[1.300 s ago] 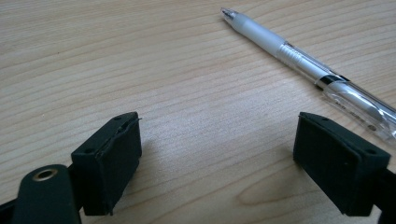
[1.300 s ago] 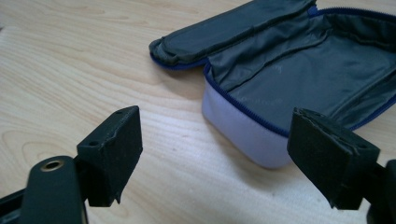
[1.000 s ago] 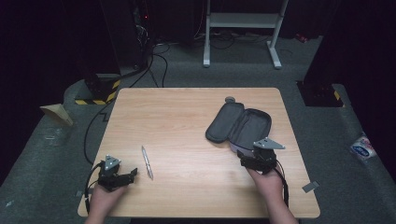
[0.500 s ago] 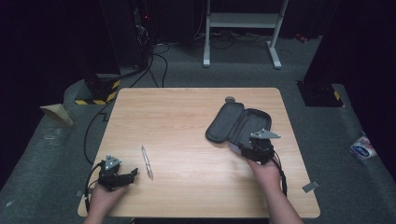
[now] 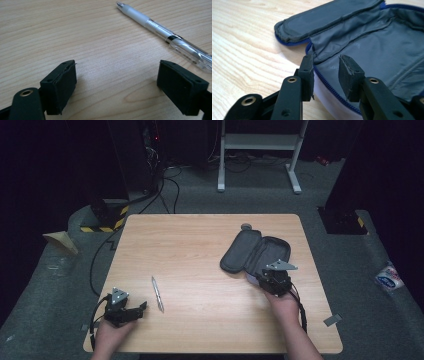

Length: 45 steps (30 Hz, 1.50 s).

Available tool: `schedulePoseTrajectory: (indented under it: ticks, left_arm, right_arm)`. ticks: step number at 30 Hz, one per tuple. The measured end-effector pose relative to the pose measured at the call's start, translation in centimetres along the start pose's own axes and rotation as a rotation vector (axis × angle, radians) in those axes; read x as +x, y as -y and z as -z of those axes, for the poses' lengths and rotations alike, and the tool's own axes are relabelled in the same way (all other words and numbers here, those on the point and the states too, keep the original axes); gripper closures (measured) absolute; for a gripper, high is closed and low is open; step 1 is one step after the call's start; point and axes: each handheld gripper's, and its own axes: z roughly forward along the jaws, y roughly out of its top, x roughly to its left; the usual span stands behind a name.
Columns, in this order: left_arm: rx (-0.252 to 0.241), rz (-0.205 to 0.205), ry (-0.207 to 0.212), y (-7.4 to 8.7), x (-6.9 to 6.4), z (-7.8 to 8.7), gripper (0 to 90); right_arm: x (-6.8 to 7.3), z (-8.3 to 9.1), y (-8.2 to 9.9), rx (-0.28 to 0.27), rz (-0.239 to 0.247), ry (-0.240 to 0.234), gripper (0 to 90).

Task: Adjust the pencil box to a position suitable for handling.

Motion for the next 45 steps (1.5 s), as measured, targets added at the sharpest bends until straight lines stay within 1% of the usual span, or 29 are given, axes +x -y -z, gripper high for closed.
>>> schedulePoseTrajectory:
  ticks: [2, 3, 6, 7, 8, 9, 10, 14, 16, 19, 25, 31, 37, 38, 39, 41, 45]
  left_arm:
    - [0.001, -0.004, -0.001, 0.1, 0.0, 0.1, 16.3]
    - [-0.001, 0.003, -0.004, 0.2, 0.0, 0.2, 16.3]
    - [0.0, 0.005, -0.005, 0.2, 0.0, 0.3, 16.3]
    - [-0.001, 0.007, -0.007, 0.2, 0.0, 0.2, 16.4]
    - [-0.001, 0.008, -0.007, 0.2, -0.1, 0.2, 16.3]
    - [-0.001, 0.008, -0.007, 0.2, -0.1, 0.3, 16.3]
    - [-0.001, 0.008, -0.007, 0.2, -0.1, 0.3, 16.4]
    - [-0.002, 0.011, -0.012, 0.3, -0.1, 0.3, 16.4]
    - [-0.002, 0.011, -0.013, 0.3, -0.1, 0.3, 16.4]
    - [-0.001, 0.011, -0.013, 0.3, -0.1, 0.3, 16.4]
    - [-0.002, 0.012, -0.013, 0.3, -0.1, 0.3, 16.4]
    - [-0.001, 0.012, -0.009, 0.3, -0.1, 0.3, 16.4]
    - [-0.002, 0.009, -0.009, 0.2, -0.1, 0.2, 16.4]
    - [-0.001, 0.01, -0.008, 0.2, -0.1, 0.3, 16.4]
    - [-0.001, 0.009, -0.009, 0.2, -0.1, 0.2, 16.4]
    - [-0.001, 0.01, -0.008, 0.2, -0.1, 0.3, 16.4]
    - [-0.001, 0.01, -0.008, 0.2, -0.1, 0.3, 16.4]
  right_arm:
    - [0.1, -0.3, 0.1, 0.015, 0.01, -0.008, 65.3]
    - [0.2, -0.3, 0.2, 0.019, 0.011, -0.009, 66.1]
    - [0.4, -0.7, 0.6, 0.032, 0.032, -0.007, 71.9]
    - [0.4, -0.7, 0.7, 0.027, 0.033, -0.007, 74.4]
    - [0.4, -0.7, 0.9, 0.018, 0.033, -0.018, 78.5]
    - [0.4, -0.7, 0.9, 0.018, 0.033, -0.018, 78.5]
    - [0.6, -0.7, 1.0, 0.015, 0.046, -0.021, 82.2]
    - [1.0, -0.5, 1.2, 0.004, 0.063, -0.022, 85.3]
    - [1.4, -0.4, 1.3, -0.006, 0.069, -0.026, 86.2]
    - [1.9, -0.3, 1.5, -0.019, 0.09, -0.029, 86.8]
    - [3.0, -0.4, 1.8, -0.038, 0.084, -0.045, 87.0]
    - [4.2, -0.5, 1.6, -0.049, 0.102, -0.064, 87.0]
    - [6.0, -0.9, 1.2, -0.056, 0.112, -0.093, 87.0]
    - [6.7, -1.1, 1.0, -0.058, 0.111, -0.102, 87.0]
    - [7.0, -1.2, 0.9, -0.06, 0.112, -0.106, 87.0]
    - [7.3, -1.2, 0.9, -0.062, 0.115, -0.109, 87.0]
    - [8.8, -1.6, 0.5, -0.066, 0.123, -0.135, 86.9]
